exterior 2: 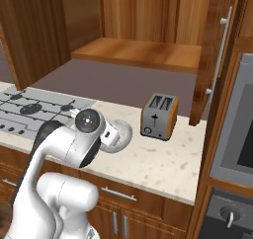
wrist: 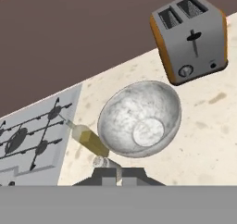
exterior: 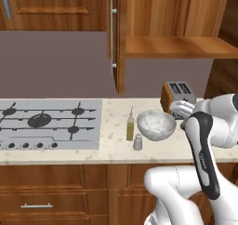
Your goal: Retrieve the bottle and the shaker from the cabinet and place them next to the mixing bowl on the counter. Then add garlic from the fridge to the mixing bowl.
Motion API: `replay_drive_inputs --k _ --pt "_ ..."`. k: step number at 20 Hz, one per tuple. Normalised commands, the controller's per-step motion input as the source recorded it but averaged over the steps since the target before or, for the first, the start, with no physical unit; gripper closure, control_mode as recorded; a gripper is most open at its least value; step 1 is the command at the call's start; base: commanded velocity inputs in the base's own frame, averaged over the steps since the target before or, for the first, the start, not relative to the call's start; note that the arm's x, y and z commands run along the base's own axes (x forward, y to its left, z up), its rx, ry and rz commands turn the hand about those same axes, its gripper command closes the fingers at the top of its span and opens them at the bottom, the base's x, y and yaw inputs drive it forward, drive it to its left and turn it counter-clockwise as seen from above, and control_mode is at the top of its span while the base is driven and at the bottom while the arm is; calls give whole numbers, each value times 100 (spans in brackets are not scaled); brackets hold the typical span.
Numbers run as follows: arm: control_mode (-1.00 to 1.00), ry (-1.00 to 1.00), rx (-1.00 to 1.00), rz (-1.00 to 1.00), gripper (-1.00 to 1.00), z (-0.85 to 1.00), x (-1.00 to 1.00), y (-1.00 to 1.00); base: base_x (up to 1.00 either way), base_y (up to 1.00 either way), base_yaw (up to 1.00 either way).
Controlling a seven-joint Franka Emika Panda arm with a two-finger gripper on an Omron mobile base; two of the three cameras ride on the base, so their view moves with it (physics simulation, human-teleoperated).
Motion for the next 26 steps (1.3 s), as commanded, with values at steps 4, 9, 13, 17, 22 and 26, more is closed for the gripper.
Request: replay_drive_inputs --k 4,9,13,17,22,26 --pt "-100 0 -1 1 100 -14 47 0 0 0 0" --pt "-100 0 -1 0 100 -12 51 0 0 0 0" --pt "-100 0 0 0 100 -14 56 0 0 0 0" --pt "-100 0 -1 0 100 -14 65 0 0 0 0" --pt "-100 1 -2 1 100 -21 49 0 0 0 0" --pt "-100 4 -4 2 100 -26 33 0 0 0 0"
